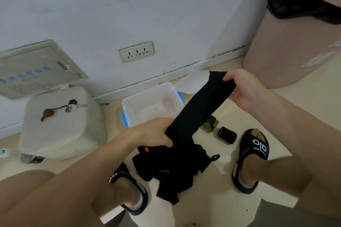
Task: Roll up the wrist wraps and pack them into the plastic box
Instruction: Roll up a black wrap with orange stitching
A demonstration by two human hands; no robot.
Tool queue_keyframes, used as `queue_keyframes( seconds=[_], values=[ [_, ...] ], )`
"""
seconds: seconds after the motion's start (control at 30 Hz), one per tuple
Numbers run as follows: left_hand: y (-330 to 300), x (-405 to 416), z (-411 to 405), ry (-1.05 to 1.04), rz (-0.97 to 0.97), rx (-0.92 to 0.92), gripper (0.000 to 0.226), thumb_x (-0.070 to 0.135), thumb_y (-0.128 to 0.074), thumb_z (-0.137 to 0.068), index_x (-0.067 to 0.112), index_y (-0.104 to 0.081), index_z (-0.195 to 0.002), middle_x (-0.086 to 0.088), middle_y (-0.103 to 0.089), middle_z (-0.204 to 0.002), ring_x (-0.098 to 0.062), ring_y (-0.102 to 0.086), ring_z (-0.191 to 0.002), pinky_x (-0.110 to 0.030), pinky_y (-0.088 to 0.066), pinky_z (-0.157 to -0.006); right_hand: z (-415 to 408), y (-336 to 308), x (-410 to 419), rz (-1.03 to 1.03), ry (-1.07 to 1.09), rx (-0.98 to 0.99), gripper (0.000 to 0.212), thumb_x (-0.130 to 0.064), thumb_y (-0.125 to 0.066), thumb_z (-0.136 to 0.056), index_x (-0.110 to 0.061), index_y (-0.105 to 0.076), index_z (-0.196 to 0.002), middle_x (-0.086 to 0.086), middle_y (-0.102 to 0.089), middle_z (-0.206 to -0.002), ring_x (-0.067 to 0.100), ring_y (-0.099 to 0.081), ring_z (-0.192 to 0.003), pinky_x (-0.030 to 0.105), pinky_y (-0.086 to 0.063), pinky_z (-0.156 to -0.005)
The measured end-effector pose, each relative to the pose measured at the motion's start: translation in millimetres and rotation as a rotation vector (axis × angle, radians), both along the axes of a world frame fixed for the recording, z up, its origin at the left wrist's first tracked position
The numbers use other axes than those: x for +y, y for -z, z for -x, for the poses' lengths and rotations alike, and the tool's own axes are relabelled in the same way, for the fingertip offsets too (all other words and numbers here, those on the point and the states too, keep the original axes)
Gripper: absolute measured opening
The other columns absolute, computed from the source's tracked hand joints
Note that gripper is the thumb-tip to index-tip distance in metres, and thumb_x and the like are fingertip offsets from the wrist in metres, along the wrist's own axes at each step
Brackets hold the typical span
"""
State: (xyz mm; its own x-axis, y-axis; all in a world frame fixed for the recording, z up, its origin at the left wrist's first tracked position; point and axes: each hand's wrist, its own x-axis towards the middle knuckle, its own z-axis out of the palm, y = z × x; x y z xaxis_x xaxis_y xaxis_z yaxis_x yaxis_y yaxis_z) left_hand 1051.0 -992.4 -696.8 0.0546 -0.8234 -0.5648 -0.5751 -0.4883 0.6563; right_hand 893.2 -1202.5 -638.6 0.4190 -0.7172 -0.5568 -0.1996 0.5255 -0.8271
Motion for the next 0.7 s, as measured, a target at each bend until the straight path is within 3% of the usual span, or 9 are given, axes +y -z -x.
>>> queue_keyframes(
  seconds=[0.1, 0.17, 0.23, 0.3, 0.4, 0.47, 0.53, 0.63, 0.7],
  values=[
    [-7.4, -1.5, -4.0, 0.025, 0.23, -0.579, 0.022, 0.011, -0.056, -0.093, 0.026, -0.056, -0.109, 0.004, -0.057, -0.105, -0.022, -0.06, -0.097, -0.033, -0.042, -0.063, 6.6, 4.3, 1.8, -0.018, 0.047, 0.101, 0.003, -0.013, -0.054, -0.099, -0.015, -0.055, -0.1, 0.006, -0.059, -0.105, 0.021, -0.061, -0.099, 0.035, -0.054, -0.086],
    [-13.1, -3.0, -8.9, -0.07, 0.406, -0.755, 0.017, 0.005, -0.053, -0.093, 0.021, -0.051, -0.099, 0.0, -0.049, -0.1, -0.025, -0.051, -0.082, -0.031, -0.029, -0.052, 12.4, 15.5, 8.3, -0.159, 0.086, 0.115, 0.017, -0.026, -0.053, -0.102, -0.014, -0.054, -0.114, 0.01, -0.064, -0.109, 0.023, -0.066, -0.098, 0.038, -0.056, -0.082],
    [-20.4, -3.4, -17.3, -0.161, 0.55, -0.78, 0.024, -0.006, -0.054, -0.086, 0.016, -0.05, -0.093, -0.002, -0.047, -0.098, -0.026, -0.046, -0.077, -0.034, -0.037, -0.049, 16.7, 30.7, 18.7, -0.251, -0.014, 0.241, 0.03, -0.037, -0.049, -0.105, -0.013, -0.052, -0.122, 0.011, -0.065, -0.107, 0.026, -0.067, -0.098, 0.042, -0.057, -0.085],
    [-25.8, -2.7, -24.9, -0.235, 0.633, -0.734, 0.034, -0.014, -0.053, -0.079, 0.016, -0.047, -0.091, 0.001, -0.044, -0.101, -0.024, -0.043, -0.078, -0.042, -0.046, -0.05, 22.6, 45.9, 28.7, -0.174, -0.269, 0.489, 0.034, -0.043, -0.049, -0.106, -0.012, -0.053, -0.119, 0.009, -0.062, -0.103, 0.029, -0.065, -0.101, 0.045, -0.053, -0.099],
    [-35.4, -2.0, -24.2, -0.243, 0.705, -0.598, 0.044, -0.016, -0.049, -0.072, 0.024, -0.04, -0.088, 0.01, -0.037, -0.104, -0.02, -0.042, -0.08, -0.049, -0.05, -0.056, 25.6, 62.0, 30.3, 0.266, -0.583, 0.716, 0.061, -0.042, -0.058, -0.101, -0.014, -0.038, -0.152, 0.013, -0.042, -0.148, 0.032, -0.052, -0.129, 0.037, -0.044, -0.104],
    [-36.8, -2.2, -20.3, -0.162, 0.757, -0.509, 0.042, -0.011, -0.051, -0.076, 0.027, -0.035, -0.086, 0.011, -0.038, -0.105, -0.025, -0.05, -0.085, -0.051, -0.051, -0.061, 20.9, 56.2, 29.6, 0.353, -0.561, 0.529, 0.059, -0.035, -0.061, -0.1, -0.023, -0.039, -0.154, 0.007, -0.046, -0.15, 0.022, -0.056, -0.122, 0.032, -0.043, -0.1],
    [-33.4, -2.2, -15.5, -0.09, 0.795, -0.462, 0.05, -0.019, -0.055, -0.074, 0.026, -0.034, -0.086, 0.009, -0.041, -0.107, -0.029, -0.056, -0.093, -0.05, -0.053, -0.068, 14.5, 44.7, 34.4, 0.199, -0.535, 0.259, 0.044, -0.029, -0.062, -0.099, -0.026, -0.053, -0.142, 0.002, -0.063, -0.137, 0.014, -0.063, -0.117, 0.033, -0.046, -0.106],
    [-30.4, -0.7, -10.2, 0.002, 0.824, -0.495, 0.053, -0.024, -0.05, -0.066, 0.023, -0.036, -0.087, 0.005, -0.045, -0.11, -0.031, -0.058, -0.094, -0.042, -0.05, -0.063, 7.2, 30.2, 48.8, -0.05, -0.589, -0.033, 0.031, -0.03, -0.054, -0.098, -0.017, -0.068, -0.123, 0.007, -0.076, -0.12, 0.019, -0.07, -0.115, 0.035, -0.047, -0.108],
    [-30.1, -1.1, -9.6, 0.064, 0.857, -0.574, 0.054, -0.024, -0.048, -0.061, 0.021, -0.037, -0.088, 0.001, -0.049, -0.108, -0.032, -0.06, -0.087, -0.043, -0.047, -0.055, 6.0, 27.1, 57.3, -0.146, -0.627, -0.087, 0.035, -0.032, -0.05, -0.103, -0.008, -0.069, -0.12, 0.016, -0.077, -0.114, 0.026, -0.073, -0.108, 0.039, -0.049, -0.107]
  ],
)
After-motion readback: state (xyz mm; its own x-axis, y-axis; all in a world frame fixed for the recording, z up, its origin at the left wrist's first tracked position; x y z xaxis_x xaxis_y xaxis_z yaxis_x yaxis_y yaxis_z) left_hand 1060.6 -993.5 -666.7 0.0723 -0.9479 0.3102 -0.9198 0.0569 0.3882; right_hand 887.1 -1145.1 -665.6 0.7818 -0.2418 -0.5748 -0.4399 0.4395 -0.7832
